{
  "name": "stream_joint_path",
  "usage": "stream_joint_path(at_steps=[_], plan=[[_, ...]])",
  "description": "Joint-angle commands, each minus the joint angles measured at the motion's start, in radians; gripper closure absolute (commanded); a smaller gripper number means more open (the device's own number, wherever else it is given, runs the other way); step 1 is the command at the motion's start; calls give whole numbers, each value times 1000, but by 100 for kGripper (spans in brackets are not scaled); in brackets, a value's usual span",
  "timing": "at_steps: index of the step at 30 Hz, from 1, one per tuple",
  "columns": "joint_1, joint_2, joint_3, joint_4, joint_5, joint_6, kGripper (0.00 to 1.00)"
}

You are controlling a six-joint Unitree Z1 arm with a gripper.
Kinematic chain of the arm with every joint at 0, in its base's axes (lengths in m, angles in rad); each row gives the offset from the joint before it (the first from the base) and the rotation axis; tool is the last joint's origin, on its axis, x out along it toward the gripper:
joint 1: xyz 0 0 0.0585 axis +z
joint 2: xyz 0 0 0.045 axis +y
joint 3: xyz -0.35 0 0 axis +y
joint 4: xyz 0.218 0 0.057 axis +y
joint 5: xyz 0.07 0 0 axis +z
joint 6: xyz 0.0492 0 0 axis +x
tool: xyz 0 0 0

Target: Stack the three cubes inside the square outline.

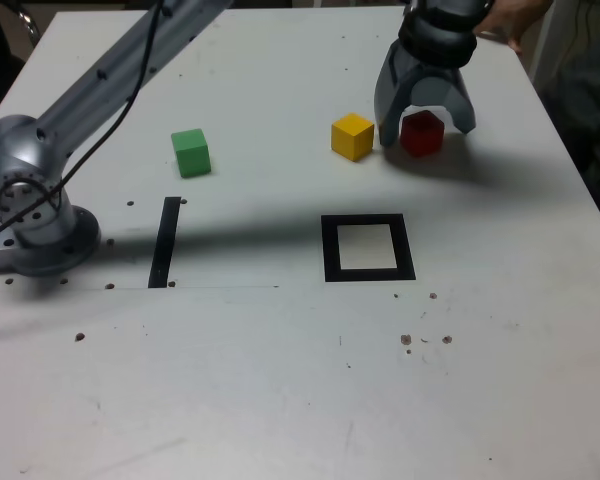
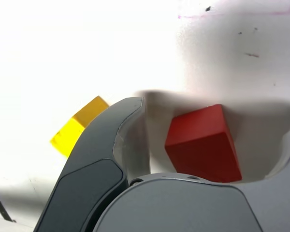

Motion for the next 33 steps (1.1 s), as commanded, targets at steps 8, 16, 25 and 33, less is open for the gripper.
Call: stream_joint_path(at_steps=[8,16,25,33], plan=[[7,13,-24,21,-5,-3,16],[4,17,-21,21,-5,-15,48],[-1,16,-23,20,-3,-11,70],[-2,14,-22,22,-6,-9,71]])
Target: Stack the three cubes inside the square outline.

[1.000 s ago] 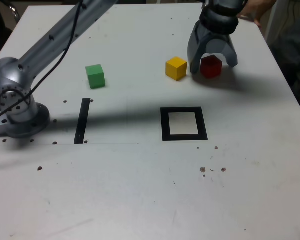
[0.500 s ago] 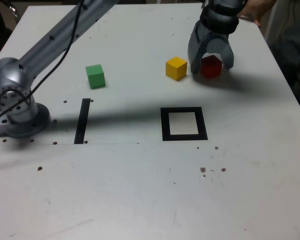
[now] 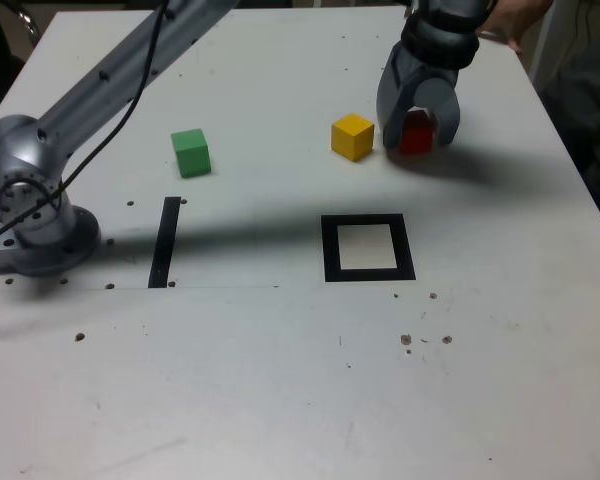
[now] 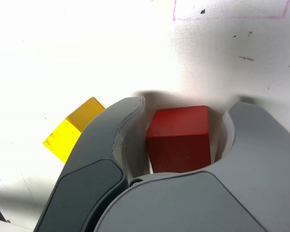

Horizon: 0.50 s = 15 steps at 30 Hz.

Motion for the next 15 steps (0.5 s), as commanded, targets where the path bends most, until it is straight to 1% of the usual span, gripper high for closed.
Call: stream_joint_path(at_steps=[1,8,15], plan=[[-3,1,0,16,-2,2,71],[-18,-28,21,17,-2,3,71],[-50,-102,86,16,2,-6,71]])
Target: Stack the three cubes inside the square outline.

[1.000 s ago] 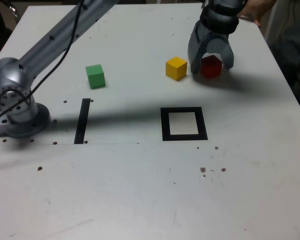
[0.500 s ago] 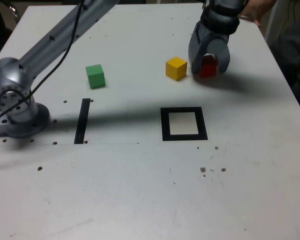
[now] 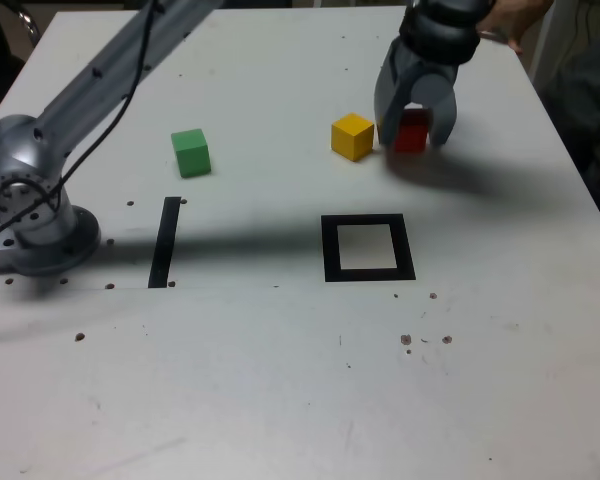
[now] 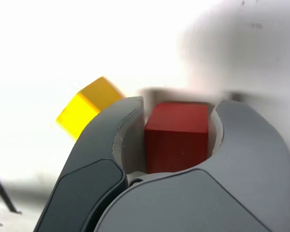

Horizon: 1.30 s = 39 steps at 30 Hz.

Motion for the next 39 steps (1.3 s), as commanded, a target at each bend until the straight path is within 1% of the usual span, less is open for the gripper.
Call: stream_joint_path(at_steps=[1,7,12,19,24,27,32,39], plan=[[-16,-39,24,15,1,-8,71],[-66,-128,110,13,-2,-40,71],[-129,-191,191,6,-7,-85,71],[-220,-265,293,-9,-37,-153,71],[-274,-318,374,-32,-50,-202,71],[-295,-346,433,-64,-61,-226,71],[-327,-389,544,-144,-82,-273,71],[-352,-425,671,-261,-126,-305,71]])
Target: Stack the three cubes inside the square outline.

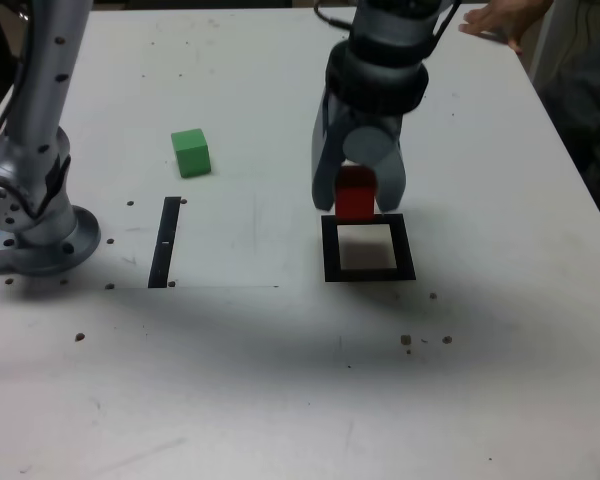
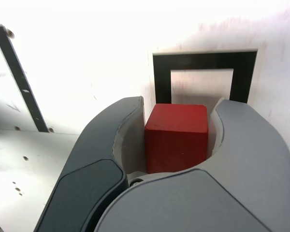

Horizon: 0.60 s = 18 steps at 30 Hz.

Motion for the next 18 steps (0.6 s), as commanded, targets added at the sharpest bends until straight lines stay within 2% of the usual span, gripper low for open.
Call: stream_joint_path(at_steps=[1,10,18], plan=[[-4,-14,24,-29,-10,-5,71],[-6,10,79,-118,-25,-12,71],[-3,45,86,-147,-26,-13,71]])
